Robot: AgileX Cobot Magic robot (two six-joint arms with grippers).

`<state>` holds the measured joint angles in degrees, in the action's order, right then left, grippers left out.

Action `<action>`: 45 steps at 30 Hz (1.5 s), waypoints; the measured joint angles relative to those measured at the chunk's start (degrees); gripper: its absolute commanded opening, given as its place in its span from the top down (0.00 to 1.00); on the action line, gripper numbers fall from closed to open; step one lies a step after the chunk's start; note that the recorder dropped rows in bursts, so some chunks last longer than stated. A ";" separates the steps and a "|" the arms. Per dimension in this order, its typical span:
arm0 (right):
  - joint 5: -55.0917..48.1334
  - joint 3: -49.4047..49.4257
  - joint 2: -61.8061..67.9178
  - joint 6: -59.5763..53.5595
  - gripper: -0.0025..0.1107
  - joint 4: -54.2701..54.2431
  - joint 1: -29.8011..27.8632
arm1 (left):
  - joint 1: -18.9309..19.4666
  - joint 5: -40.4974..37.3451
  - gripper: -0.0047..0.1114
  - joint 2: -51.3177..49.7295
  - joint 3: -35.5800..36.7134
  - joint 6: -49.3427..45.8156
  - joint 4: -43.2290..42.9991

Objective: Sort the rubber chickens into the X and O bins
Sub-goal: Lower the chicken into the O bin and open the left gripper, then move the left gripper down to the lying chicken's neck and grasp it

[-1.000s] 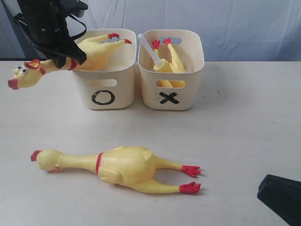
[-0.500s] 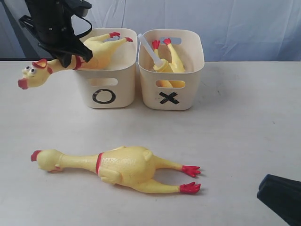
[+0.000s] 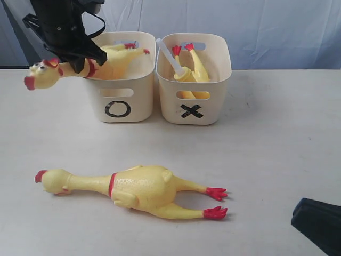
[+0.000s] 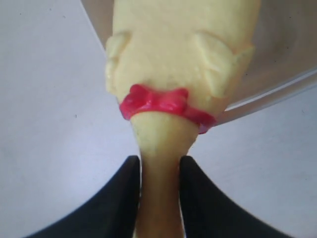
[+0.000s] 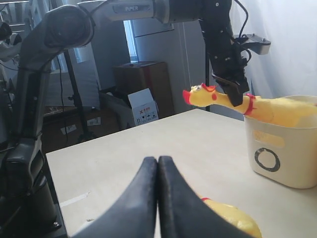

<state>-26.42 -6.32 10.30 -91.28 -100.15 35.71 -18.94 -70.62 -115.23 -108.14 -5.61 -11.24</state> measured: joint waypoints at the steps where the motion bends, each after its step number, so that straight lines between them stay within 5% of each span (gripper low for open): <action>1: 0.00 0.00 0.00 0.00 0.99 0.00 0.00 | 0.00 0.14 0.65 0.00 0.00 0.00 0.00; 25: 0.00 0.00 0.00 0.00 0.99 0.00 0.00 | 0.00 0.77 0.61 3.37 -5.37 0.23 1.63; 45: -0.48 0.00 0.00 0.00 0.99 0.00 0.00 | 0.00 0.67 0.61 15.64 -0.46 -3.23 10.42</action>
<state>-26.90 -6.32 10.30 -91.28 -100.15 35.71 -18.94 -69.95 -99.59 -108.60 -8.83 -0.82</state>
